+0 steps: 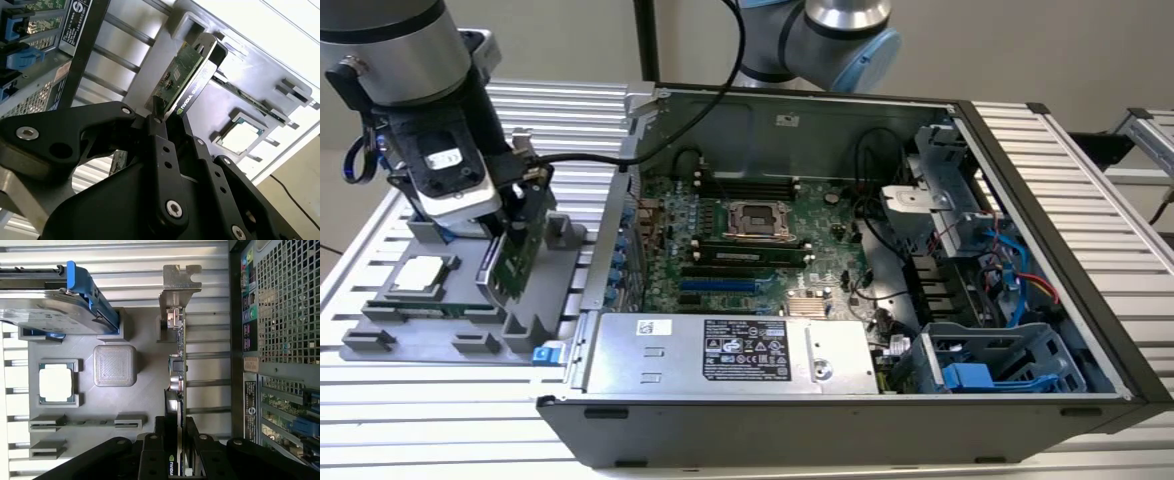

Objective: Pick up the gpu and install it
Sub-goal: 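Pick up the gpu and move the gpu toward the slot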

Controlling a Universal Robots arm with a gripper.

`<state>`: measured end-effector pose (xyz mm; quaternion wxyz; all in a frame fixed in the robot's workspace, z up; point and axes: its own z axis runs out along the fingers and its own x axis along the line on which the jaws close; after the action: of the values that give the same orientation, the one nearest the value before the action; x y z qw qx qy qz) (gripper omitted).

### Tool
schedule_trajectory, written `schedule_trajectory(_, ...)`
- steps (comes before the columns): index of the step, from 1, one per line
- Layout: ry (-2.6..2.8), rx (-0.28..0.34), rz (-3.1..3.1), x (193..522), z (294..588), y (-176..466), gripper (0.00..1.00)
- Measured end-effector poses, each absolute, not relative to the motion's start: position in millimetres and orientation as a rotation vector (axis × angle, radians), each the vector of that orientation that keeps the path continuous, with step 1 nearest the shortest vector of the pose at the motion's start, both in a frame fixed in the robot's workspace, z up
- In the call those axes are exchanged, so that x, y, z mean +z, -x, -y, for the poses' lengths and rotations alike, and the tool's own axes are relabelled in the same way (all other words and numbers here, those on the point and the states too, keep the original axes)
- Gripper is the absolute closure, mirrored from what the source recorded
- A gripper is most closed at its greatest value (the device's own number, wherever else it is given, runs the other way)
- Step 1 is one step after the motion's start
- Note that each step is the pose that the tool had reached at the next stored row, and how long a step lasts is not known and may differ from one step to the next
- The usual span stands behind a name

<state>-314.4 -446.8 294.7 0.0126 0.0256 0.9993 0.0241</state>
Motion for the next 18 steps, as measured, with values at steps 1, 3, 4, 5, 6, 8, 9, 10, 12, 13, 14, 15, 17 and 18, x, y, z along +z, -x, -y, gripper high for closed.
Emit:
schedule_trajectory(1, -0.080, 0.075, -3.114, 295.6, 446.8, 314.4, 1.00)
schedule_trajectory(3, -0.080, 0.076, -3.114, 298.2, 446.8, 314.4, 1.00)
schedule_trajectory(4, -0.080, 0.076, -3.114, 299.3, 446.8, 314.4, 1.00)
schedule_trajectory(5, -0.080, 0.076, -3.114, 300.4, 446.8, 314.4, 1.00)
schedule_trajectory(6, -0.080, 0.076, -3.114, 301.4, 446.8, 314.4, 1.00)
schedule_trajectory(8, -0.080, 0.076, -3.114, 303.8, 446.8, 314.4, 1.00)
schedule_trajectory(9, -0.080, 0.075, -3.114, 305.1, 446.8, 314.4, 1.00)
schedule_trajectory(10, -0.080, 0.076, -3.114, 306.3, 446.8, 314.4, 1.00)
schedule_trajectory(12, -0.080, 0.076, -3.114, 308.7, 446.8, 314.4, 1.00)
schedule_trajectory(13, -0.080, 0.076, -3.114, 309.8, 446.8, 314.4, 1.00)
schedule_trajectory(14, -0.080, 0.076, -3.114, 310.8, 446.8, 314.4, 1.00)
schedule_trajectory(15, -0.080, 0.076, -3.114, 312.0, 446.8, 314.4, 1.00)
schedule_trajectory(17, -0.080, 0.076, -3.114, 314.4, 446.8, 314.4, 1.00)
schedule_trajectory(18, -0.080, 0.076, -3.114, 315.5, 446.8, 314.4, 1.00)
